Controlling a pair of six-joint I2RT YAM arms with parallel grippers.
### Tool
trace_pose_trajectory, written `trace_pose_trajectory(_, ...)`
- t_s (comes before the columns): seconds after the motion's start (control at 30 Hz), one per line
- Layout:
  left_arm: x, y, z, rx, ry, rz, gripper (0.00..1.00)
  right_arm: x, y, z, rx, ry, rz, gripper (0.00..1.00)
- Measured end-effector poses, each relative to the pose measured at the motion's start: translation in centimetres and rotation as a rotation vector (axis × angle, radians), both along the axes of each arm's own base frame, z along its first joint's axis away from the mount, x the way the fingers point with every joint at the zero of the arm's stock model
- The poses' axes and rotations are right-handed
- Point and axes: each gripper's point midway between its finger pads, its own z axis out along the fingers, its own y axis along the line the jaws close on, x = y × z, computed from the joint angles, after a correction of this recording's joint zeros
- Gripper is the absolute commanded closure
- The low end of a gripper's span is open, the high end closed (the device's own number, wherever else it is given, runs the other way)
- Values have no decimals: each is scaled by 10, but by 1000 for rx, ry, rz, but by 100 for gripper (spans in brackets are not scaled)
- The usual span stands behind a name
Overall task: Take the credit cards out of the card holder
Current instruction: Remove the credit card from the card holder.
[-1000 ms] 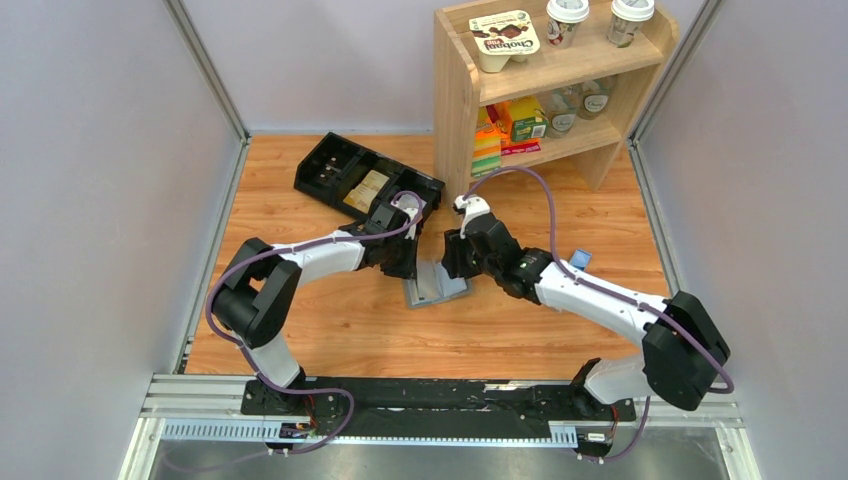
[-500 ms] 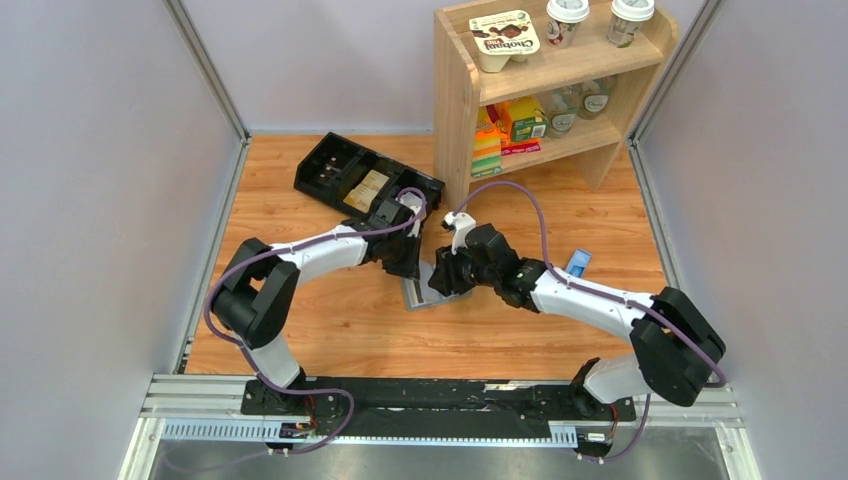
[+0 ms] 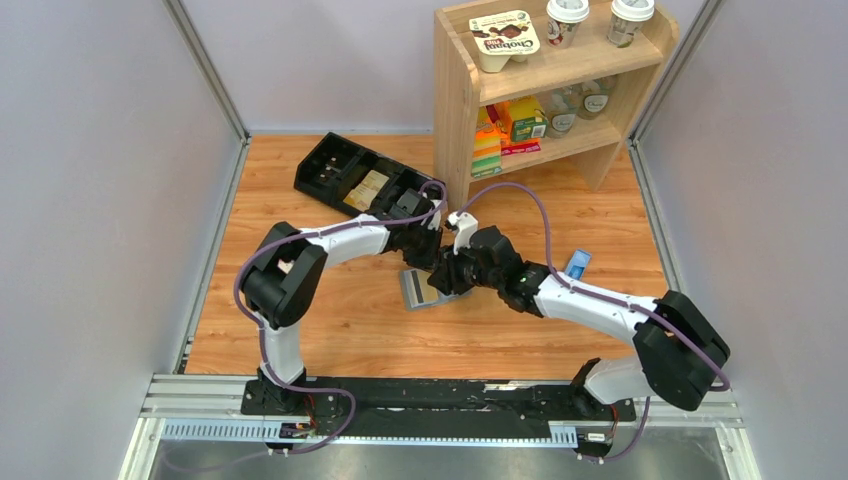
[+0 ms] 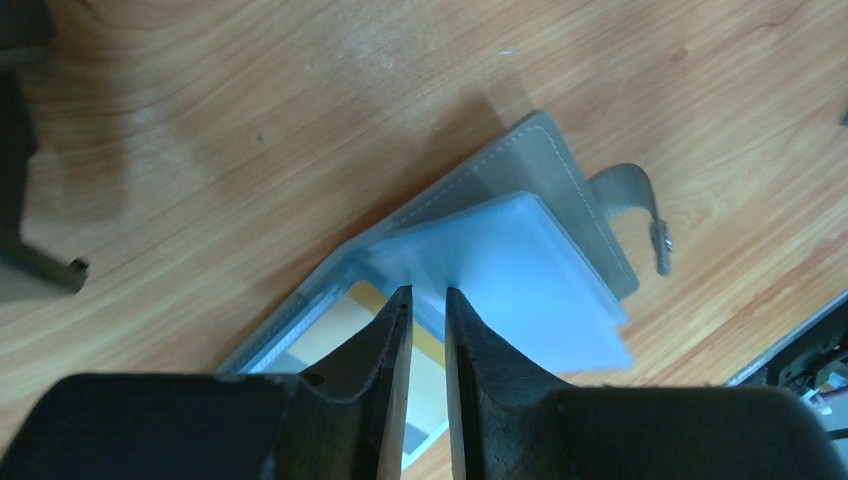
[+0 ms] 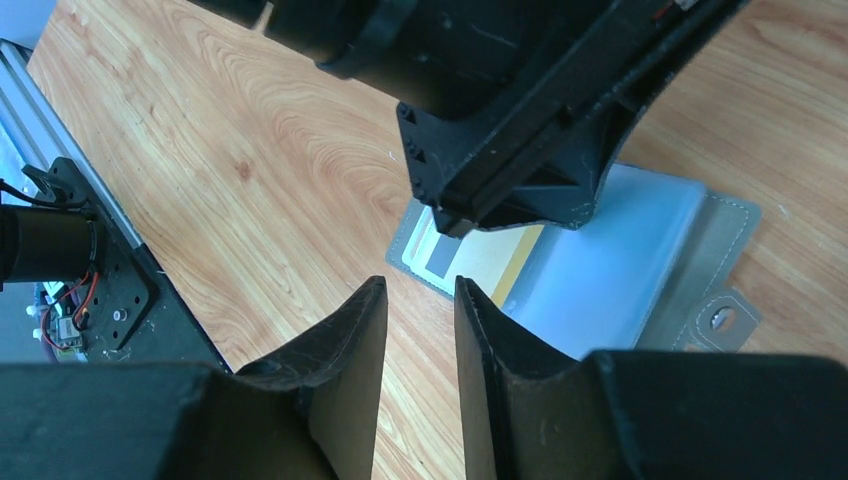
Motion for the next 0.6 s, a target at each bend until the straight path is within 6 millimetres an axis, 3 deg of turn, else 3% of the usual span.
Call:
trace_pose_trajectory(0.13, -2, -3, -16, 10, 42, -12, 73, 5, -1, -10, 7, 24, -20, 68)
trace_pose_trajectory(0.37, 1, -5, -13, 5, 25, -10, 72, 18, -25, -57, -13, 150, -115, 67)
trace_pose_trajectory(0.6, 2, 13, 17, 12, -80, 37, 71, 25, -30, -80, 8, 243, -141, 66)
